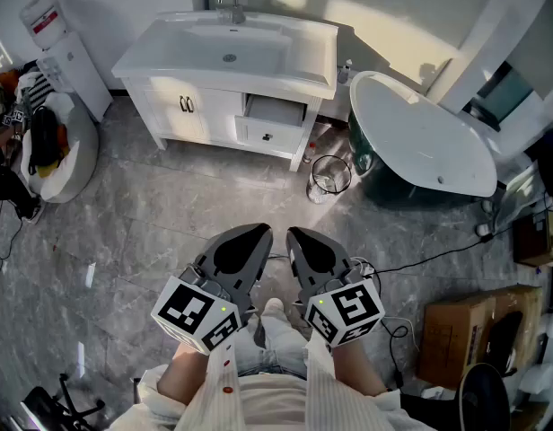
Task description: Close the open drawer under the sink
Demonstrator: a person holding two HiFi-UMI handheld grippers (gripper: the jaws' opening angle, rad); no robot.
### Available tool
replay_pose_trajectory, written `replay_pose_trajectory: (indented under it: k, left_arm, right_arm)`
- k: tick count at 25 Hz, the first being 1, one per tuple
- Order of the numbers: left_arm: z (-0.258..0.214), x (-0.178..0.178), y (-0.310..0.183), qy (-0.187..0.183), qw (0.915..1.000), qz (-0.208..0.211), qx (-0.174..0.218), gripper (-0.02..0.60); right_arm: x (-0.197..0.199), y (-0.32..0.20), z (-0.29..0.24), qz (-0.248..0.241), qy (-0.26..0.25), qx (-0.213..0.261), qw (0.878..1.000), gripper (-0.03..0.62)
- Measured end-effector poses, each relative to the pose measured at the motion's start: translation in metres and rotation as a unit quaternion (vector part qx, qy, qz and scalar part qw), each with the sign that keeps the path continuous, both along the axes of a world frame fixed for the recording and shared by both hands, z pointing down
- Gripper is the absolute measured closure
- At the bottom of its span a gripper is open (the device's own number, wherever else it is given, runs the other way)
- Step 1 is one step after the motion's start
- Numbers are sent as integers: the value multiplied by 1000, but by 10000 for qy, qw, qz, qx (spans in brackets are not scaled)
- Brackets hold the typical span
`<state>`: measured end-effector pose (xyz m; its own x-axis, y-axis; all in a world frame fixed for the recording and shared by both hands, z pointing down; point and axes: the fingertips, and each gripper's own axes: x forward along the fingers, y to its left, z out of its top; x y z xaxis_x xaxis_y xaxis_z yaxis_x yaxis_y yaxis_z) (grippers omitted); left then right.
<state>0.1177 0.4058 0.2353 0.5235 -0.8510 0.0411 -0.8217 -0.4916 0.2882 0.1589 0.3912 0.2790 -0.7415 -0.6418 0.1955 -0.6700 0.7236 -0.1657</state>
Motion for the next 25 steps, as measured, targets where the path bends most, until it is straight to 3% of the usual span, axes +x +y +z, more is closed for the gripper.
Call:
replay_pose_trajectory:
  k: [17, 25]
  left_arm:
    - [7, 41, 6, -107, 9998, -188, 43, 563]
    - [10, 25, -15, -110, 9995, -304, 43, 563]
  right_arm:
    - [39, 1, 2, -183, -106, 63, 9998, 585]
    - [27, -20, 7, -265, -93, 13, 9996, 585]
